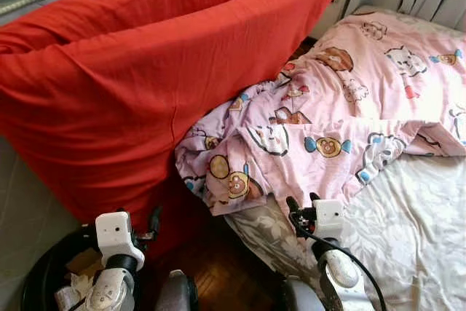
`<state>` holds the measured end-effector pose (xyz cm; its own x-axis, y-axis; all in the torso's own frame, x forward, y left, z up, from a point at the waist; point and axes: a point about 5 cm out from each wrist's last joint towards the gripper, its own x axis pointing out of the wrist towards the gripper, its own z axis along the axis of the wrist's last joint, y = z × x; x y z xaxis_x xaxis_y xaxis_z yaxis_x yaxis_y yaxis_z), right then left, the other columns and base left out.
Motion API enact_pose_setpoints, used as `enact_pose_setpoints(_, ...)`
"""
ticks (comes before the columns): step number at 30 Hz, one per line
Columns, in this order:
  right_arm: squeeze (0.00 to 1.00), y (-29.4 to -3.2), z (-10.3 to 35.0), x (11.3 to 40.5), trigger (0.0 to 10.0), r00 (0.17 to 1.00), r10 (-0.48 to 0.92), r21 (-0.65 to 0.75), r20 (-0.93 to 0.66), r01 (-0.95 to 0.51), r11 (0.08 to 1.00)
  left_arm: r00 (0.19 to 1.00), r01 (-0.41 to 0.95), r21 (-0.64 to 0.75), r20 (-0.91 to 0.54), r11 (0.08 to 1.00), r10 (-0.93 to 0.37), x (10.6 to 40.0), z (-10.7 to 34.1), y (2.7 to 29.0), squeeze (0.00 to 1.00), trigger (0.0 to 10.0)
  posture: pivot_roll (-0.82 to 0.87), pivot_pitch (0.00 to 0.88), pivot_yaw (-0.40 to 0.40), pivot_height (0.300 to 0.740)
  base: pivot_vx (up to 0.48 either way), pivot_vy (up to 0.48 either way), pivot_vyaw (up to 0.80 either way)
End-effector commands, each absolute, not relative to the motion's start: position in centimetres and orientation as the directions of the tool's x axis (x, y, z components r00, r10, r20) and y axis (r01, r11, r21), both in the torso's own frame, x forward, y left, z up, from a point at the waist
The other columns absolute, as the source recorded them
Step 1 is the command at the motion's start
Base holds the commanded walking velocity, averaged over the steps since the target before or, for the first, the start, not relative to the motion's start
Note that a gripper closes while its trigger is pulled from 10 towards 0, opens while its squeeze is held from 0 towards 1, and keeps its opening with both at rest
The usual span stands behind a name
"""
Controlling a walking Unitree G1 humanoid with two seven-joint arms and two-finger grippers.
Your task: Clean up the room
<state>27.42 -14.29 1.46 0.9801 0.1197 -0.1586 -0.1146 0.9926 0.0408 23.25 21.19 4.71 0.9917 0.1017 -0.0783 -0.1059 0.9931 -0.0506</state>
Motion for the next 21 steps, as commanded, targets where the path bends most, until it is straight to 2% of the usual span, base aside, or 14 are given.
enact_pose_setpoints(1, 0.0, -14.27, 1.25, 27.32, 10.0, 0.979, 0.117, 0.042, -0.169, -0.112, 0.993, 0.99, -0.108, -0.038, -0.093, 0.993, 0.104, 22.92, 4.58, 21.33, 0.0, 10.0, -0.04, 0.16, 0.022, 0.643, 0.0, 0.0, 0.0)
enact_pose_setpoints(21, 0.0, -13.98, 1.39, 27.63, 10.0, 0.976, 0.127, 0.019, -0.178, -0.126, 0.992, 0.992, -0.093, -0.025, -0.093, 0.995, 0.09, 23.21, 4.92, 21.41, 0.0, 10.0, -0.03, 0.172, 0.03, 0.633, 0.0, 0.0, 0.0)
